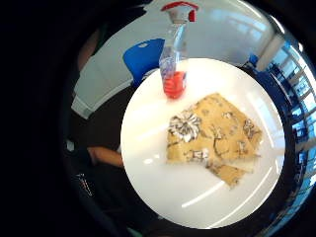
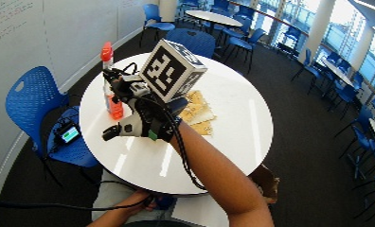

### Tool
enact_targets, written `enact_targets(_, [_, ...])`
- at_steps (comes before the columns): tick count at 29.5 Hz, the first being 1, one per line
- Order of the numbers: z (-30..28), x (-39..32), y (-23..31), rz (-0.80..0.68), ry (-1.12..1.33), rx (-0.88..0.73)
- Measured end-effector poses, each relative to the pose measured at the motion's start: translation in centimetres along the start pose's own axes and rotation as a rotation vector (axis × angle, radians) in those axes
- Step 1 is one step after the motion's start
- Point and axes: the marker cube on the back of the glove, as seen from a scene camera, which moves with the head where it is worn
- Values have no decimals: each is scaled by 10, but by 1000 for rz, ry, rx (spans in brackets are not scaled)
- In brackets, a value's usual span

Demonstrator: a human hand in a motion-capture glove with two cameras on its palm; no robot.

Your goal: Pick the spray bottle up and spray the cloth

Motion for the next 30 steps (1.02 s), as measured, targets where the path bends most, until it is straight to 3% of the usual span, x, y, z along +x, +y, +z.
enact_targets(11, [22, -35, 50, -130, 157, -173])
enact_targets(30, [44, -43, 70, -172, 215, -233])
